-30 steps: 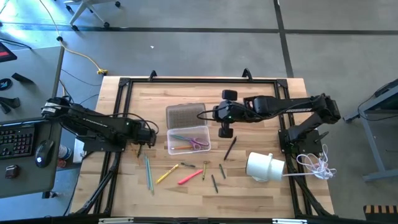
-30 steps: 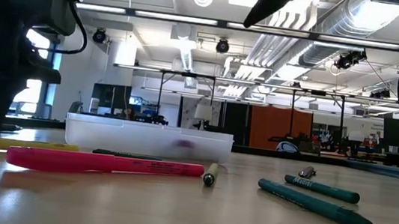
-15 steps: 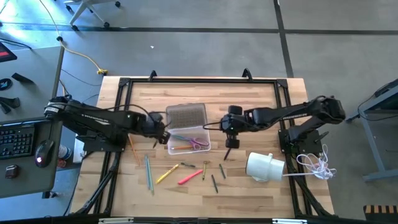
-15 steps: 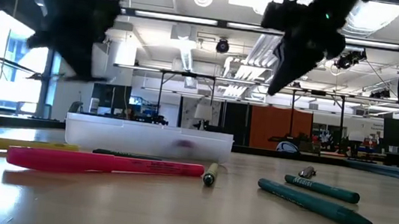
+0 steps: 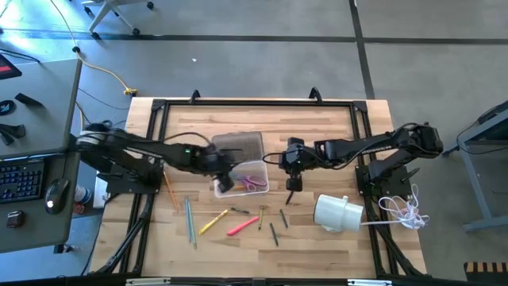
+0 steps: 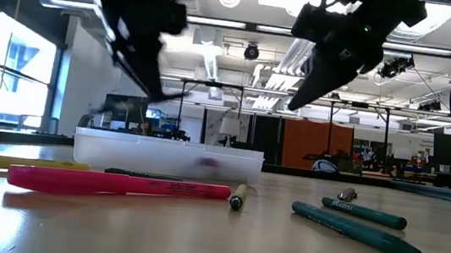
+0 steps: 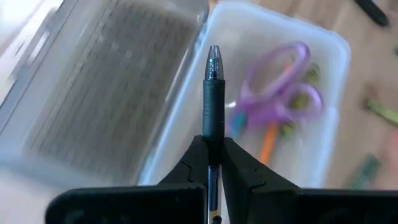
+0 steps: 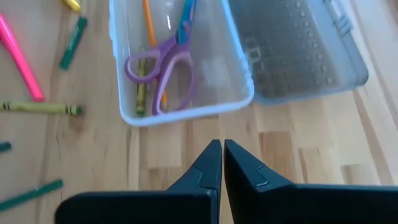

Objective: Pick & place school supplies into a supply box
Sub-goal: Put the black pen into the gray supply box, then put the orange pencil into the gray supply box

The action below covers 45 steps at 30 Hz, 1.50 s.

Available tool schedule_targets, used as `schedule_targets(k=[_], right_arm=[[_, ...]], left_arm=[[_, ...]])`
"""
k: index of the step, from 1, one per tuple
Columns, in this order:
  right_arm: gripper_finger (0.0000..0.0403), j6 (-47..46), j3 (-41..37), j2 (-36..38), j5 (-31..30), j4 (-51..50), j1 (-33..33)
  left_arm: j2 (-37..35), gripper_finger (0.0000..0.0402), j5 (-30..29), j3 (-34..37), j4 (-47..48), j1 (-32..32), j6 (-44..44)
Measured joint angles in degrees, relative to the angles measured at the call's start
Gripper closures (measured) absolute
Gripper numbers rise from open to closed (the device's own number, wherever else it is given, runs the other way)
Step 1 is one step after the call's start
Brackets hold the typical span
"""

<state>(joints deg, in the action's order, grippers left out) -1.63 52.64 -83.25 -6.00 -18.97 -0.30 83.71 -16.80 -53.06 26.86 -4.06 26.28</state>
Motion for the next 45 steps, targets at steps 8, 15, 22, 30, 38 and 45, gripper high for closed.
schedule_targets(k=[8,15,22,30,38,45], right_arm=[[0.0401,-1.2,0.0,0.2,0.4,0.9,0.0],[0.0399,-1.2,0.0,0.2,0.4,-0.6,0.0],[0.0399,-1.9,0.0,0.2,0.4,-1.8,0.0],[0.04,-4.1,0.0,0.2,0.4,-1.7,-0.1],[0.0402,-4.4,0.0,0.2,0.4,-1.7,-0.1],[0.0401,-4.4,0.0,0.2,-0.2,-1.7,-0.1]], left_arm=[[14.0,0.0346,6.6,-10.1,-2.6,2.7,-20.6],[21.8,0.0333,4.0,-17.3,7.7,3.3,-32.0],[24.2,0.0276,3.4,-17.9,8.1,3.4,-30.9],[23.7,0.0215,0.6,-22.0,15.7,3.3,-27.8],[23.6,0.0226,-1.8,-36.8,49.6,3.3,-10.0],[19.3,0.0259,4.4,-40.7,60.7,2.2,1.7]])
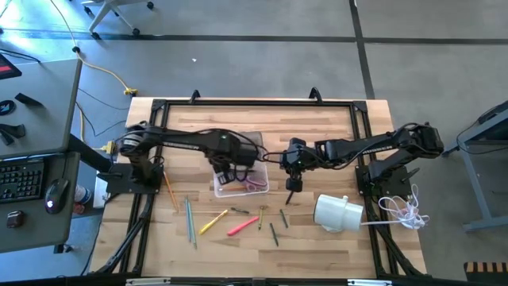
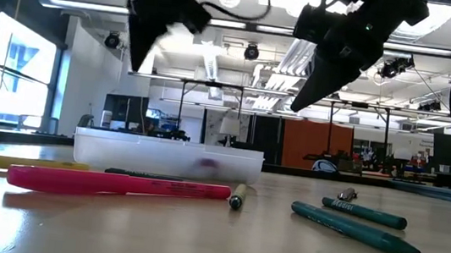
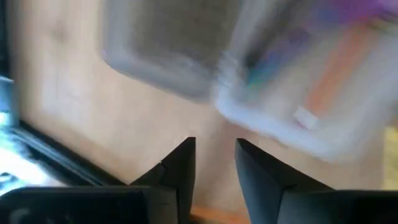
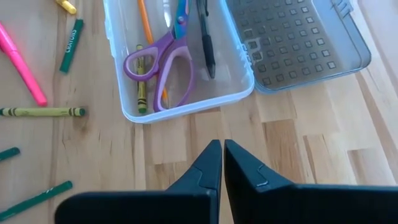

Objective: Pick & place school supplies into a supply box
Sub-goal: Put the orange pencil into the gray supply box

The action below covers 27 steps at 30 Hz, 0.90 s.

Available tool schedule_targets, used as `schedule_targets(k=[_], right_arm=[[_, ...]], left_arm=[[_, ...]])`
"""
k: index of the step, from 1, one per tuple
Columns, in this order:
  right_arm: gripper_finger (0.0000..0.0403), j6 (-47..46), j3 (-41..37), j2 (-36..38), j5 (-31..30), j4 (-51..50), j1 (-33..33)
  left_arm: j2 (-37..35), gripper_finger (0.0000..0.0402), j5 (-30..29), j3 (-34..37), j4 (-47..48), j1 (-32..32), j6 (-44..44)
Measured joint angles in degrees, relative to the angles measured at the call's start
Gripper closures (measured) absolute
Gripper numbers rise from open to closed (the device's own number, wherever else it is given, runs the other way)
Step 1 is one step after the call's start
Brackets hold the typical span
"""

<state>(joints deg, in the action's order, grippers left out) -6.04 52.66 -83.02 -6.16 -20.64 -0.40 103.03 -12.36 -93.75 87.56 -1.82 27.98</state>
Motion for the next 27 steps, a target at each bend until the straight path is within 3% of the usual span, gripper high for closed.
schedule_targets(k=[3,8,11,16,19,22,27], right_arm=[[0.0401,0.0,0.0,0.0,-0.7,-0.6,0.0],[0.04,0.0,0.0,0.0,-1.2,-1.6,0.0],[0.0402,0.0,0.0,0.0,-1.2,-1.4,0.0],[0.0399,0.0,0.0,0.0,-1.4,-1.0,0.0],[0.0401,0.0,0.0,0.0,-2.5,-0.9,0.0],[0.0401,0.0,0.0,0.0,-4.2,-0.7,0.0],[0.04,0.0,0.0,0.0,-5.3,1.1,0.0]], left_arm=[[-2.1,0.0274,1.0,0.3,2.7,-2.1,4.4],[-8.2,0.0297,-0.2,7.2,2.6,-7.2,13.3],[-12.5,0.0309,0.2,14.6,2.0,-11.4,26.9],[-18.4,0.0315,2.1,28.2,1.8,-21.1,56.8],[-19.4,0.0303,8.1,35.8,-3.4,-26.0,69.9],[-19.8,0.0281,13.4,41.5,-7.5,-28.6,77.5],[-19.7,0.0231,14.9,48.7,-16.2,-29.7,84.1]])
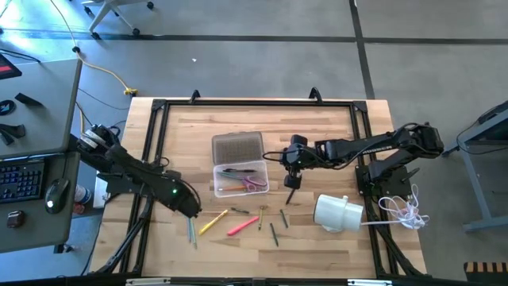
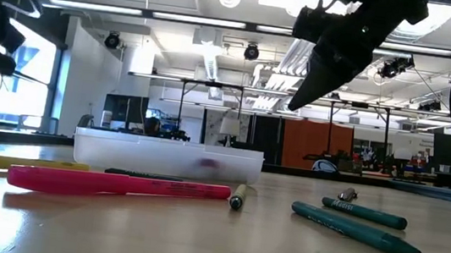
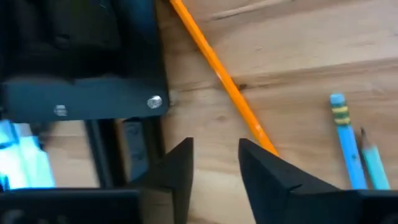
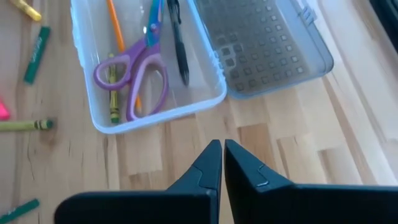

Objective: Pick & place school supplies into a supply box
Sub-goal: Put the orange pencil into the gray supply box

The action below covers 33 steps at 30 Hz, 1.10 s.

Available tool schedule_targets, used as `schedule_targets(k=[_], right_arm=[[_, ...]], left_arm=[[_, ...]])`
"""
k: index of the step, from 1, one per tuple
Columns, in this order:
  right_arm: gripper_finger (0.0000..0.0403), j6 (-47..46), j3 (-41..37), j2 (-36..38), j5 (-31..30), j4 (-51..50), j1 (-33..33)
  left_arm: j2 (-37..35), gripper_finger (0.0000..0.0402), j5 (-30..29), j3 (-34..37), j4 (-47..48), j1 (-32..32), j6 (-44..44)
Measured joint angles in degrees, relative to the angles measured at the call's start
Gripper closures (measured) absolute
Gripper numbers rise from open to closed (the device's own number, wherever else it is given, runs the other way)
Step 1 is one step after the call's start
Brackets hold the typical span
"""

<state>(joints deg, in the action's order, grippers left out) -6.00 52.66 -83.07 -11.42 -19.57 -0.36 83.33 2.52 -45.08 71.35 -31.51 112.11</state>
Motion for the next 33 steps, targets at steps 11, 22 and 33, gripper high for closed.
schedule_targets(k=[11,22,33], right_arm=[[0.04,0.0,0.0,0.0,0.6,1.7,0.0],[0.0402,1.1,0.0,0.0,0.5,1.8,0.0],[0.0401,1.0,0.0,0.0,0.4,1.9,0.0]], left_arm=[[-0.2,0.0199,-1.3,9.4,-13.3,0.0,8.3],[-0.2,0.0291,-7.0,10.3,-17.7,-0.1,-1.5],[-0.1,0.0347,-13.7,10.0,-21.4,-0.1,-7.3]])
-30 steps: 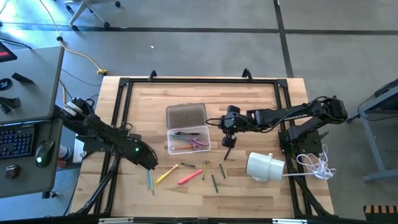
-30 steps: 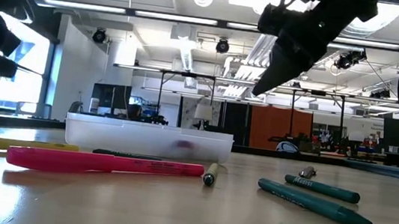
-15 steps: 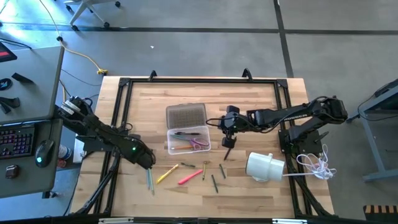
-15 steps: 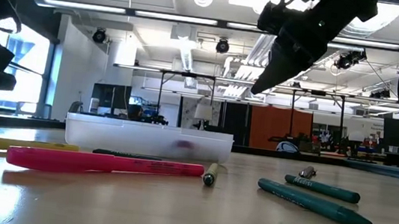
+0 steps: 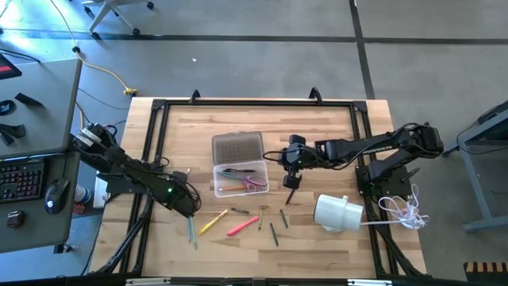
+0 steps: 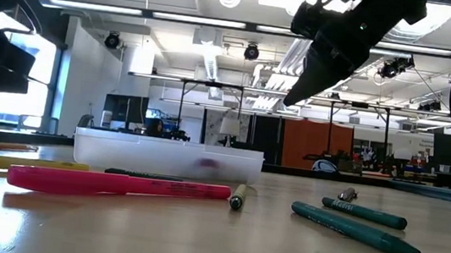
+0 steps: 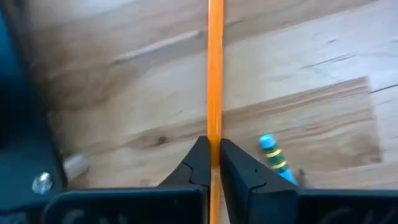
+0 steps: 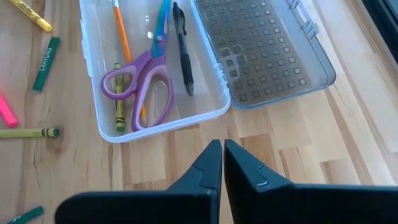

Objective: Pick & place school supplies into a supply box
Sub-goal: Put the orange pencil into the gray supply box

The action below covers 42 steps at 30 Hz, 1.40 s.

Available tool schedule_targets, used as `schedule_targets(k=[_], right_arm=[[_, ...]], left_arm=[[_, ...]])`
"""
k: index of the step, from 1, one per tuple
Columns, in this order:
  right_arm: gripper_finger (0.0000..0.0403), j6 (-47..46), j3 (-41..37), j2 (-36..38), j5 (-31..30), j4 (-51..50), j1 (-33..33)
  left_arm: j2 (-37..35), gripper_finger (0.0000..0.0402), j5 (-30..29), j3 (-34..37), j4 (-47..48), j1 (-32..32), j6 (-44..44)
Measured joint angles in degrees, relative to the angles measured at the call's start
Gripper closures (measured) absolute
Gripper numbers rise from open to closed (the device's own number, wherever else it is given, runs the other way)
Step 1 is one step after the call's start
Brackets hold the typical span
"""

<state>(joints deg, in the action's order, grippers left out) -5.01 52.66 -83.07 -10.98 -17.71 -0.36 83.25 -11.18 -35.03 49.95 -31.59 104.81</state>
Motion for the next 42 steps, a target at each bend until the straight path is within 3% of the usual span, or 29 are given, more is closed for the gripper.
schedule_targets(k=[7,14,20,28,31,37,39,42], right_arm=[[0.0401,-0.1,0.0,0.0,0.0,0.3,0.0],[0.0402,-0.1,0.0,0.0,0.0,0.6,0.0],[0.0402,-0.1,0.0,0.0,0.4,0.8,0.0],[0.0402,0.1,0.0,0.0,1.1,0.9,0.0],[0.0401,0.1,0.0,0.0,1.1,0.9,0.0],[0.0402,0.1,0.0,0.0,1.1,0.9,0.0],[0.0401,0.1,0.0,0.0,1.1,0.9,0.0],[0.0402,0.1,0.0,0.0,1.1,0.9,0.0]], left_arm=[[0.4,0.0299,-13.6,-0.6,-4.0,0.1,-3.0],[1.5,0.0296,-24.2,4.9,-17.7,0.0,-2.7],[4.7,0.0286,-27.0,6.8,-20.6,0.0,-0.3],[7.1,0.0266,-30.5,6.9,-18.0,1.3,-5.9],[8.0,0.0286,-30.6,6.9,-16.3,2.5,-6.5],[8.2,0.0378,-32.6,7.7,-14.3,3.3,-7.5],[8.3,0.0376,-34.5,7.9,-13.6,3.4,-7.2],[8.3,0.0341,-35.2,8.2,-14.7,4.4,-7.1]])
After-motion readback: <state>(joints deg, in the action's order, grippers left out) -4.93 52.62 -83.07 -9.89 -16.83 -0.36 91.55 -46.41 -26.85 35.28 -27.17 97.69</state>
